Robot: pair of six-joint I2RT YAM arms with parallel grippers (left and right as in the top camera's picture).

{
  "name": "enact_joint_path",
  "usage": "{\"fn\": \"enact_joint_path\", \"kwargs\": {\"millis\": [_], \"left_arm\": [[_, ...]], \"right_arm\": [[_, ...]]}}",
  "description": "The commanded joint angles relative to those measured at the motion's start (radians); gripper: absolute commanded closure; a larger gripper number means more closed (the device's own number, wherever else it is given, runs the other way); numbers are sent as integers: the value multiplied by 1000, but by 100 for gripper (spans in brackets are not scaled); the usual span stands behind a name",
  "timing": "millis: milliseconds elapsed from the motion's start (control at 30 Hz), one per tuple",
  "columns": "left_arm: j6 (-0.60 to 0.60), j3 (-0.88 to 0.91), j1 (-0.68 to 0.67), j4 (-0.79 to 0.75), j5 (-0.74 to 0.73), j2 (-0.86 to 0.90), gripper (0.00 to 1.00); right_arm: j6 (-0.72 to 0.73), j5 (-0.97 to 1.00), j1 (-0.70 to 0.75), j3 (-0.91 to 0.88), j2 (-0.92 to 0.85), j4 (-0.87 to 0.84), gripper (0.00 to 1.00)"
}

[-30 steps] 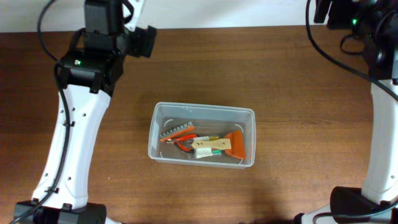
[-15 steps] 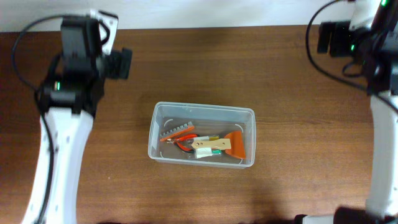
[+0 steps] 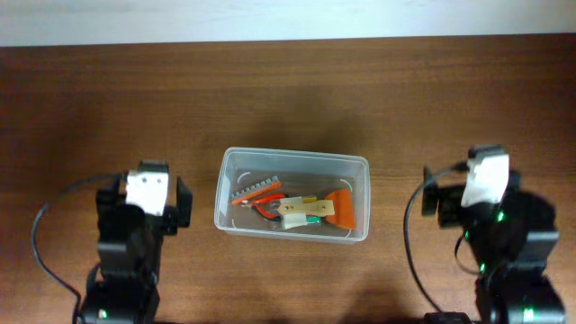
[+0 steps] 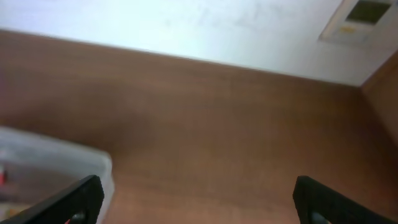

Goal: Pack container

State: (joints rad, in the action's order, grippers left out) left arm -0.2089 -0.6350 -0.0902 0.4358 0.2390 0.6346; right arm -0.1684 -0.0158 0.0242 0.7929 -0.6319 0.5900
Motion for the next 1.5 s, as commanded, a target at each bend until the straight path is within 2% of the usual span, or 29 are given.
{"fn": "enact_joint_path", "kwargs": {"millis": [0, 133, 433, 767, 1067, 1133, 1333, 1467], "left_arm": [[30, 53, 0, -15, 25, -66, 1], [36, 77, 0, -18, 32, -79, 1], [36, 77, 0, 6, 46, -78, 1], [36, 77, 0, 81, 46, -78, 1], [36, 77, 0, 82, 46, -78, 1], [36, 77, 0, 82, 46, -78, 1], [36, 77, 0, 82, 46, -78, 1], [36, 77, 0, 82, 46, -78, 1]], "right_arm": [[-4, 10, -5, -85, 99, 14, 1], [-4, 10, -5, -134, 153, 108, 1], [-4, 9, -5, -140, 153, 295, 1], [-4, 9, -5, -140, 153, 301, 1], [-4, 10, -5, -140, 169, 301, 1], [-3, 19, -5, -140, 212, 305, 1], [20, -156, -5, -140, 493, 305, 1], [18, -122, -5, -156, 616, 272, 1]]}}
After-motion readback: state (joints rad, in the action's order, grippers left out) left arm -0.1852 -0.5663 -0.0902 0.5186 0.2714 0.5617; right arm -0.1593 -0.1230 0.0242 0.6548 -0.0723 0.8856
